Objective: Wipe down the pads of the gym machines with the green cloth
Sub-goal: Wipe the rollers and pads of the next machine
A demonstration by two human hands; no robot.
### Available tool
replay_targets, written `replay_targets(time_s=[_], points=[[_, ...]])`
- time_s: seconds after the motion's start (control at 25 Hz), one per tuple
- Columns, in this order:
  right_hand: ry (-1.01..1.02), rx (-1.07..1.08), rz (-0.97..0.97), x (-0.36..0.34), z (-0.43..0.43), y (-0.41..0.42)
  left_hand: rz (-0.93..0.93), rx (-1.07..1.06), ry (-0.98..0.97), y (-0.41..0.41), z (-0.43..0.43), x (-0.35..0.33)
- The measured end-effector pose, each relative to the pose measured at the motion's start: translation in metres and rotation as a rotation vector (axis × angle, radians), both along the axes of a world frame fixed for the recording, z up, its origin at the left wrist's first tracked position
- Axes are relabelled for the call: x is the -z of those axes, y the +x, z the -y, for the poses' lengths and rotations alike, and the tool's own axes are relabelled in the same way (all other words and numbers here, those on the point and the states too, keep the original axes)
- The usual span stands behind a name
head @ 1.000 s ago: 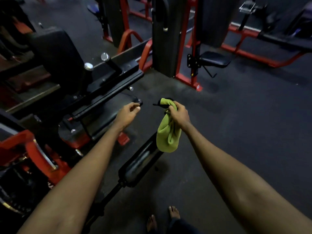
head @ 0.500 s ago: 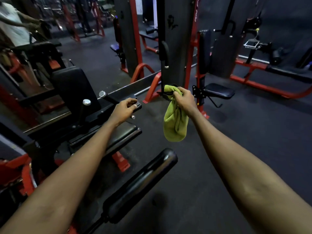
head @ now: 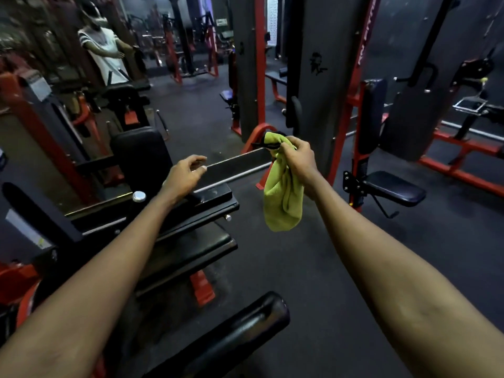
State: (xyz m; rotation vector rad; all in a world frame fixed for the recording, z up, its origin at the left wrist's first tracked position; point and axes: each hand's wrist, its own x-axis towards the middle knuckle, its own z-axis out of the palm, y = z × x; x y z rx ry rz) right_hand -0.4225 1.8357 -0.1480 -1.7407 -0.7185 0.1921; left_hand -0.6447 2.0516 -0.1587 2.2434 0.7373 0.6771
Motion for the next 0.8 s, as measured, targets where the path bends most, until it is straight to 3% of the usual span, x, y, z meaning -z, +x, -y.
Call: replay_targets(time_s=[0.48,0.8], points=[[-0.004,-0.148,0.045,-0.024,-0.166,0.118,-0.004,-0.258,0.048,0.056,-0.128,-0.020],[-0.035,-0.415,-0.001,-0.001,-0.299,0.194,-0.053,-0.546,0.018,0.084,-0.165,-0.008]])
